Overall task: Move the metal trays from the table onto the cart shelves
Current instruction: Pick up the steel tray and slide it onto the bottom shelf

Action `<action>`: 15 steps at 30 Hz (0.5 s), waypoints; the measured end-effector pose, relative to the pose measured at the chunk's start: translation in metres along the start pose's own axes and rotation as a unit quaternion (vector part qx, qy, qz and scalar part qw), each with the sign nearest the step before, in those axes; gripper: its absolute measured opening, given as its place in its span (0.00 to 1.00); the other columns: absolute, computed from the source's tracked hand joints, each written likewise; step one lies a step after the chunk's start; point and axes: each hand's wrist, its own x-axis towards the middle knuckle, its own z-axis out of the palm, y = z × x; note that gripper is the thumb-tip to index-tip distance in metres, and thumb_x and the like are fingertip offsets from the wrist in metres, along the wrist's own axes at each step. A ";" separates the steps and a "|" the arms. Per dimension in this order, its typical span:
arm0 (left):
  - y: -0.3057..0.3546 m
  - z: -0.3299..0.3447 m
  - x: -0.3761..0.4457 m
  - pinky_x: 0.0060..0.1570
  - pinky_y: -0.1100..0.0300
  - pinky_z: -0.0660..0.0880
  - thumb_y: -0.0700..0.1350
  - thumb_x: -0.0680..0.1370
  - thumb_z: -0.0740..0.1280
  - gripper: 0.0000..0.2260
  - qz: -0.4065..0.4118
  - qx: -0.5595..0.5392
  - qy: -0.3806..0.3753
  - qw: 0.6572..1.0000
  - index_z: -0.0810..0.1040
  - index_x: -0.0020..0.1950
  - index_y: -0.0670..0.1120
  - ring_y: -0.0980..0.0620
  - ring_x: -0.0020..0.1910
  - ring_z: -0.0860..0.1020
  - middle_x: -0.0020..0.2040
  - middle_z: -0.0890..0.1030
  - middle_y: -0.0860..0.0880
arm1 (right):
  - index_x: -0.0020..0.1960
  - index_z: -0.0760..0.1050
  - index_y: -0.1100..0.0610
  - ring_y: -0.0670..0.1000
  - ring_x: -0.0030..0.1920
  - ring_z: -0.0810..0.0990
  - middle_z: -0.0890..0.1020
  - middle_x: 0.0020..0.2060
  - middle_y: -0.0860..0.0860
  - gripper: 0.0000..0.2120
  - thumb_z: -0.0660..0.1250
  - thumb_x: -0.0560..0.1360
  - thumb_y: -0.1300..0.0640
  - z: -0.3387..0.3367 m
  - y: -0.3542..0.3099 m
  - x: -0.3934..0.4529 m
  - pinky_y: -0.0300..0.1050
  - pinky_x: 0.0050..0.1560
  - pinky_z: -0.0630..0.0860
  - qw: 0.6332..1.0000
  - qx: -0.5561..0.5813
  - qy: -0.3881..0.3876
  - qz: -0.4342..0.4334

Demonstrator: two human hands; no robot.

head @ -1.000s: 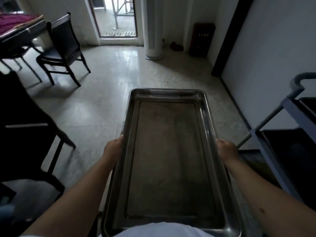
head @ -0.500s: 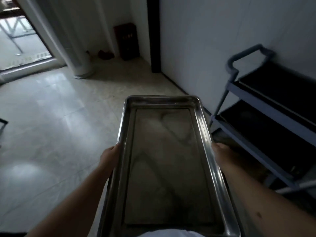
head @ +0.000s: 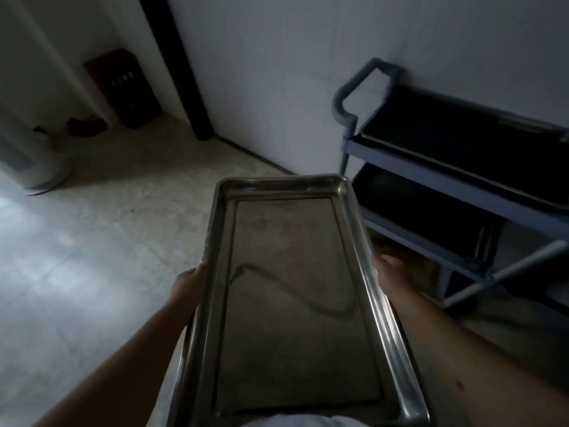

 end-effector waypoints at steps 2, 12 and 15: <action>0.017 0.010 0.013 0.41 0.56 0.75 0.59 0.81 0.62 0.20 0.021 0.026 -0.034 0.999 0.82 0.41 0.45 0.44 0.40 0.80 0.41 0.83 0.42 | 0.28 0.64 0.56 0.53 0.32 0.67 0.68 0.26 0.52 0.20 0.63 0.77 0.54 -0.007 0.016 -0.005 0.46 0.35 0.62 0.999 0.029 0.032 0.032; 0.043 0.063 0.040 0.43 0.53 0.79 0.61 0.79 0.62 0.22 0.063 0.157 -0.206 0.964 0.83 0.43 0.45 0.42 0.43 0.83 0.41 0.84 0.41 | 0.34 0.74 0.58 0.56 0.41 0.77 0.79 0.36 0.54 0.17 0.63 0.78 0.51 -0.029 0.088 -0.101 0.44 0.36 0.66 0.968 0.035 0.168 0.182; 0.033 0.082 0.038 0.43 0.52 0.80 0.62 0.79 0.62 0.20 0.075 0.204 -0.250 0.943 0.83 0.44 0.47 0.43 0.42 0.83 0.41 0.85 0.43 | 0.37 0.76 0.56 0.51 0.37 0.75 0.79 0.40 0.57 0.15 0.61 0.79 0.51 -0.029 0.109 -0.139 0.43 0.36 0.66 0.955 0.033 0.173 0.239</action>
